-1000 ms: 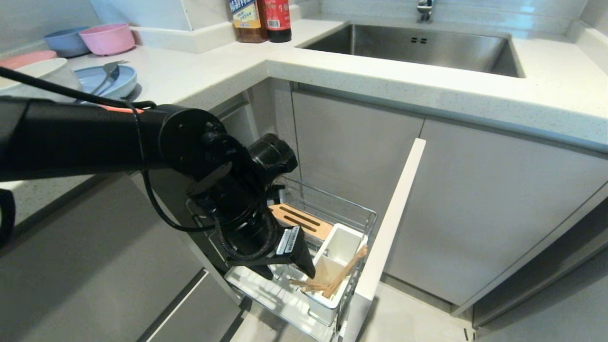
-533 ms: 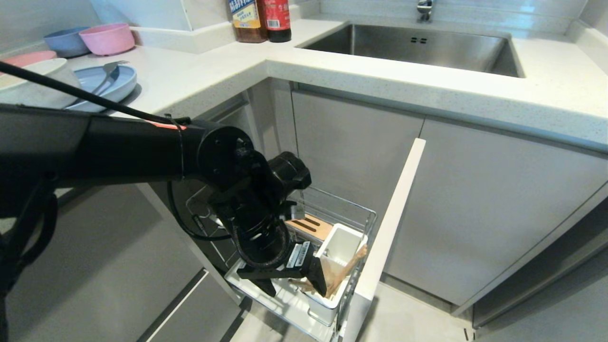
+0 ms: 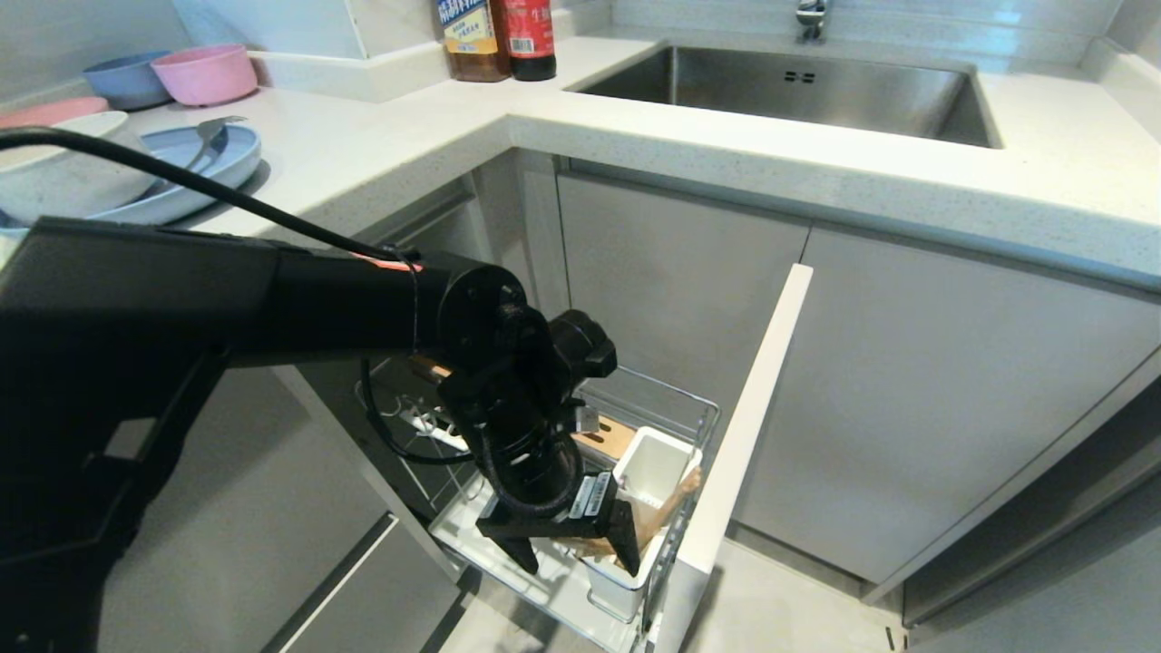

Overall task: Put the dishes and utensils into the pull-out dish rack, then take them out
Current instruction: Take the chopsticks out of the cupboard

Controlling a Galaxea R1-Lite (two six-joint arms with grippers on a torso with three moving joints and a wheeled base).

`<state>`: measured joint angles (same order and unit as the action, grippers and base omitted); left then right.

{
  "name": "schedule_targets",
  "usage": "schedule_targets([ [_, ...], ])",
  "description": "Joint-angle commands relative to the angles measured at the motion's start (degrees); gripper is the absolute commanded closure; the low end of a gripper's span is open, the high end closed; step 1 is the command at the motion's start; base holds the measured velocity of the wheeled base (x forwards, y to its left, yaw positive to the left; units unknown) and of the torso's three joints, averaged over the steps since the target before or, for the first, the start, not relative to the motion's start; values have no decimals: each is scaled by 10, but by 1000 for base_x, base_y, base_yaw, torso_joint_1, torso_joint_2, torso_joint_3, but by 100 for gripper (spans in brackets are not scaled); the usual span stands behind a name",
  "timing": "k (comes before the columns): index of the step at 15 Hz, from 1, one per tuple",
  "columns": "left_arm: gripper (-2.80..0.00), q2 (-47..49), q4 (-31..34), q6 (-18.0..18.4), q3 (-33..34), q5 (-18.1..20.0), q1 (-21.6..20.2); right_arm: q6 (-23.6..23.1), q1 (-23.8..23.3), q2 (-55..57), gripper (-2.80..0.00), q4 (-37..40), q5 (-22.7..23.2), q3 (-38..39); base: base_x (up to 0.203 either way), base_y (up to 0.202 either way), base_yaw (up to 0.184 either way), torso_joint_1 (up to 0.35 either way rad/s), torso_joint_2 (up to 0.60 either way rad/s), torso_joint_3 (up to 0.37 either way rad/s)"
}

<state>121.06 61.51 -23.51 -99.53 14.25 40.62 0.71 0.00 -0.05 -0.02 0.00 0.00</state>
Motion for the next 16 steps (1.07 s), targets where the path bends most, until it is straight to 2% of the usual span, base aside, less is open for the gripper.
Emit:
schedule_targets([
  [1,-280,21,26,7,-24,-2,-9,0,0,0,0,-1,0,1,0,0,0,0,0,0],
  [5,-280,28,133,108,-71,-3,-32,0,0,0,0,0,0,1,0,0,0,0,0,0],
  [7,-280,42,172,128,-114,-6,-33,0,0,0,0,-1,0,1,0,0,0,0,0,0],
  [9,-280,45,165,173,-119,-55,-33,0,0,0,0,0,0,1,0,0,0,0,0,0],
  [11,-280,52,171,179,-118,-71,-34,0,0,0,0,-1,0,1,0,0,0,0,0,0],
  [16,-280,71,174,187,-118,-76,-23,0,0,0,0,-1,0,1,0,0,0,0,0,0],
])
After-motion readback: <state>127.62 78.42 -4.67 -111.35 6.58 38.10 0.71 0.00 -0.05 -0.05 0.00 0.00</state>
